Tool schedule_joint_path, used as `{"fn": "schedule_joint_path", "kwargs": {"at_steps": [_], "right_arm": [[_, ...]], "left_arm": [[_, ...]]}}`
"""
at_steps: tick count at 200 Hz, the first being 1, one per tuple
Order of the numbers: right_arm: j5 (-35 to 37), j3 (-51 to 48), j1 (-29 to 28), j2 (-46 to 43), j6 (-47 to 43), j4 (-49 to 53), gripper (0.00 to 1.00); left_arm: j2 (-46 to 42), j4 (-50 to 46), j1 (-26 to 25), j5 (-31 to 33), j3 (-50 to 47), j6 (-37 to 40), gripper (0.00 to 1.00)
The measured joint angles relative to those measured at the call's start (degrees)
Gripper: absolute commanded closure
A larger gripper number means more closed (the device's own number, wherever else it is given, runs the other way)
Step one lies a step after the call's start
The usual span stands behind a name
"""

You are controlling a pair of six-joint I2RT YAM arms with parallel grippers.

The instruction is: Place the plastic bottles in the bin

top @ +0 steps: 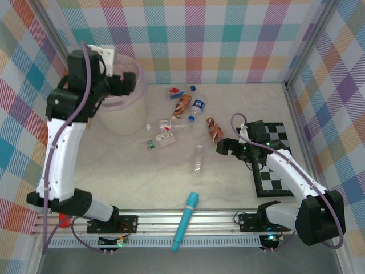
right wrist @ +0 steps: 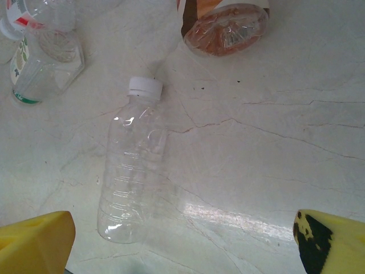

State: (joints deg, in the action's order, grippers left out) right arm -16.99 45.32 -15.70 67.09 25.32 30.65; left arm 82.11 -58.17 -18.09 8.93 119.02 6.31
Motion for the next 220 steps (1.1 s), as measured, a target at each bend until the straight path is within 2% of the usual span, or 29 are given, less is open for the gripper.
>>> {"fn": "schedule_joint_path", "kwargs": {"at_steps": [27,52,77,107,157,220], "right_arm": [[0.5,0.0,0.0,0.1,0.0,0.0,0.02],[1.7,0.0,0.0,0.1,0.0,0.0,0.02],[2.9,0.0,0.0,-0.1,0.3,-0.1,0.02],[3.3,0.0,0.0,-0.2,0.8,-0.3,0.02],[3.5,0.0,0.0,-0.2,1.1,-1.3,0.02],[4.7,-1.9,0.0,-2.5,1.5,-1.5,0.02]], "left_arm": [[-6.2,0.4,-8.9,2.4,-10.8,-2.1,0.10],[-8.7,5.7,-13.8,-1.2,-25.6,-7.4,0.10],[-6.3,13.6,-17.3,-6.6,-39.7,-14.1,0.09],[-1.2,23.0,-22.2,-10.2,-49.6,-22.1,0.08],[7.3,35.4,-29.3,-11.6,-55.6,-32.2,0.08],[21.8,42.4,-33.2,-7.7,-52.4,-36.1,0.14]]}}
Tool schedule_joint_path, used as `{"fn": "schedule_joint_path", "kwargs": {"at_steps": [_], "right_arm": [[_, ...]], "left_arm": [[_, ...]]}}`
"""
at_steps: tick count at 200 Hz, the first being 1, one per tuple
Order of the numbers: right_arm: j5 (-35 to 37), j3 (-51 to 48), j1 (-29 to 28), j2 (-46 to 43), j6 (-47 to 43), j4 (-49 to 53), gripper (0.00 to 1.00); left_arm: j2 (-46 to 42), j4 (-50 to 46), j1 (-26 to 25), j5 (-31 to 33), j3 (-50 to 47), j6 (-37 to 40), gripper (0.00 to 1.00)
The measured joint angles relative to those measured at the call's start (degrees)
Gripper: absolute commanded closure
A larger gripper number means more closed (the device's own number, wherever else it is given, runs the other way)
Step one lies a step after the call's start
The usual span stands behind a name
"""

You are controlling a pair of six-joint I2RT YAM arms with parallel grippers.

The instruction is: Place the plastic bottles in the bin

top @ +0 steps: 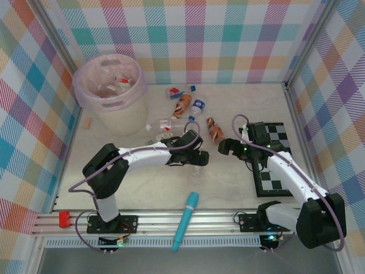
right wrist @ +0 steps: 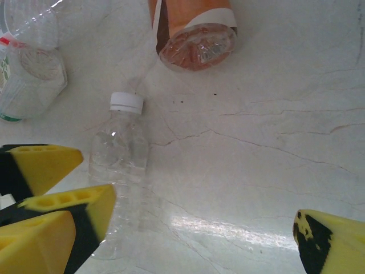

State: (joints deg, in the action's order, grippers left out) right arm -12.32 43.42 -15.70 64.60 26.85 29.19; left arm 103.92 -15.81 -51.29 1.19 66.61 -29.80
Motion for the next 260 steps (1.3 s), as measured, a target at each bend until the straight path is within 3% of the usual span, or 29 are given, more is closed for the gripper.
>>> {"fn": "schedule_joint_path", "kwargs": {"at_steps": [34,124,193,237,260], "right_arm": [[1.7,-0.5,0.1,-3.0,0.2,0.0,0.02],[2.3,-0.5,0.4,-2.0,0.9,0.0,0.02],[2.3,-0.5,0.4,-0.7,1.0,-0.3,0.01],[2.2,-0.5,0.4,-0.8,1.0,-0.9,0.01],[2.3,-0.6,0.4,-1.4,1.0,-0.9,0.02]], "left_arm": [[4.2,1.2,-0.2,1.5,1.5,-0.8,0.19],[6.4,-1.4,-0.8,4.4,4.6,0.3,0.58],[1.6,-9.1,-0.8,5.8,8.2,3.8,0.57],[-3.2,-16.3,0.5,6.6,18.9,10.3,0.57],[-6.3,-19.7,3.7,6.6,23.8,14.3,0.57]]}}
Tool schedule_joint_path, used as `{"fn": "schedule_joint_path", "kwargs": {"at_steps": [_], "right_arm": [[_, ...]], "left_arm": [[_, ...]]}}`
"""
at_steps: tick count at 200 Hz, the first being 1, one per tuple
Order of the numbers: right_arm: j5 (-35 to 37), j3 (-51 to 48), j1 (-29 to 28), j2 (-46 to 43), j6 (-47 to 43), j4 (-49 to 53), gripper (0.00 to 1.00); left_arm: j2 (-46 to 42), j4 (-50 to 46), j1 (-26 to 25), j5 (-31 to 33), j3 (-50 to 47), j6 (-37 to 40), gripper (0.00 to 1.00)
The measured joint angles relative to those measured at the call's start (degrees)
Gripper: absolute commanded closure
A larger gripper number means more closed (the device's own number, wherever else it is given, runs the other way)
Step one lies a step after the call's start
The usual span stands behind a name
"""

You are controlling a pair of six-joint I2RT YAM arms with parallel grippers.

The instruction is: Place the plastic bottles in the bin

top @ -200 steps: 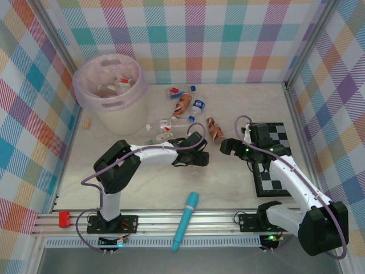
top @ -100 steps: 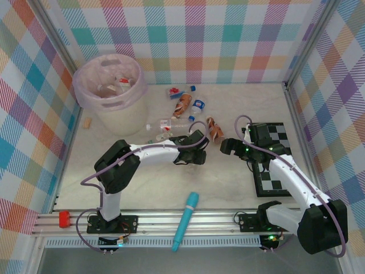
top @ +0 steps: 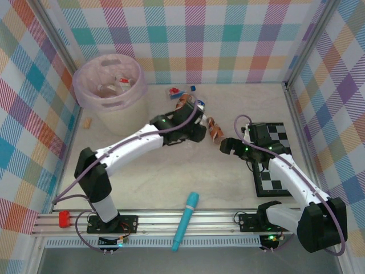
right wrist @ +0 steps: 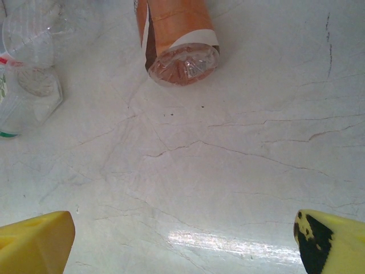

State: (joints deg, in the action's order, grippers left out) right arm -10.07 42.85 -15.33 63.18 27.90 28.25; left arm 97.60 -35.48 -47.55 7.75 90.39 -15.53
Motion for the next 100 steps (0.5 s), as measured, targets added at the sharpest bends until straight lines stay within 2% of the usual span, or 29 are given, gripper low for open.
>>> {"fn": "schedule_joint_path", "kwargs": {"at_steps": [31,70,100], "right_arm": [[0.0,0.0,0.0,-0.9,0.0,0.0,0.01],[-0.2,-0.9,0.0,-1.3,0.2,-0.2,0.01],[-0.3,-1.7,0.0,-2.2,0.2,-0.1,0.02]], "left_arm": [[-4.5,-3.7,7.6,-1.2,5.8,4.1,0.57],[-8.9,-5.1,21.1,-4.3,13.0,6.9,0.57],[-8.7,-6.9,31.3,-5.3,20.8,8.8,0.57]]}}
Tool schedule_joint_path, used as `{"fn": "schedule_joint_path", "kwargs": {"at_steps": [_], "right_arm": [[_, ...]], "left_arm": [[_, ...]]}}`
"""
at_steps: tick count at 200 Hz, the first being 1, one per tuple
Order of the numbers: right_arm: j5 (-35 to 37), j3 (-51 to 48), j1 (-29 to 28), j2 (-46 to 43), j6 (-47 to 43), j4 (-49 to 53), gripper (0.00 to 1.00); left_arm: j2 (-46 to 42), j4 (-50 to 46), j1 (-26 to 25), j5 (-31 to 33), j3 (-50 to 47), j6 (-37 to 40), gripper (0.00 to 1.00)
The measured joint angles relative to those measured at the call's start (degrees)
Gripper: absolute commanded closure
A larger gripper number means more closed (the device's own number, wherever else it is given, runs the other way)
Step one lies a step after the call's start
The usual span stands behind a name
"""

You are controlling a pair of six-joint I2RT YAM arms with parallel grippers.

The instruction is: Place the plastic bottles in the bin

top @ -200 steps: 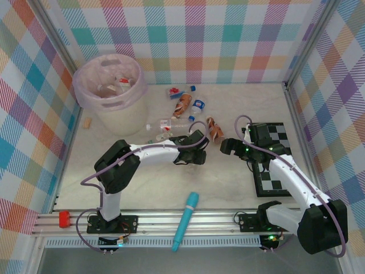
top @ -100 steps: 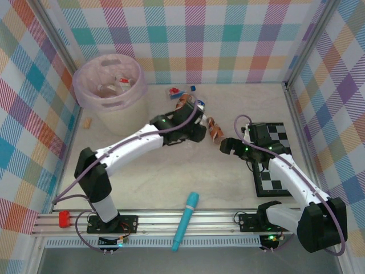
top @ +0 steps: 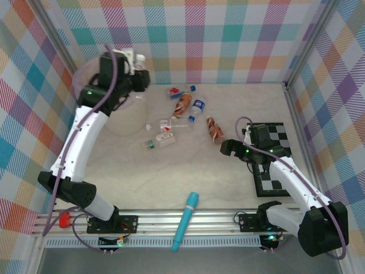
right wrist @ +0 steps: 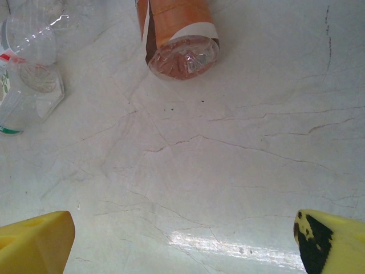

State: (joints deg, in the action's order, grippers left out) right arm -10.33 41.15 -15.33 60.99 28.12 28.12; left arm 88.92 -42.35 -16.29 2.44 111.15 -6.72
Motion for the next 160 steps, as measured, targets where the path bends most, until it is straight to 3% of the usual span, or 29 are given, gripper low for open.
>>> {"fn": "schedule_joint_path", "kwargs": {"at_steps": [34,67,103,142,160], "right_arm": [[-0.2,-0.9,0.0,-1.5,0.1,0.0,0.01],[-0.7,-2.4,0.0,-1.6,0.5,-0.2,0.02],[-0.8,-2.6,0.0,-2.1,0.7,-0.2,0.01],[-0.8,-2.6,0.0,-2.7,0.6,-0.2,0.02],[-0.8,-2.6,0.0,-2.7,0.6,-0.2,0.01]], "left_arm": [[4.3,-1.0,9.7,-2.2,9.2,0.1,0.57],[13.1,-1.9,15.0,-5.1,16.0,-0.7,0.57],[24.5,-6.2,16.2,-8.4,22.8,-0.9,0.54],[29.8,-10.1,16.2,-11.0,22.8,-0.4,0.52],[30.2,-10.8,16.2,-12.2,22.8,0.5,0.35]]}}
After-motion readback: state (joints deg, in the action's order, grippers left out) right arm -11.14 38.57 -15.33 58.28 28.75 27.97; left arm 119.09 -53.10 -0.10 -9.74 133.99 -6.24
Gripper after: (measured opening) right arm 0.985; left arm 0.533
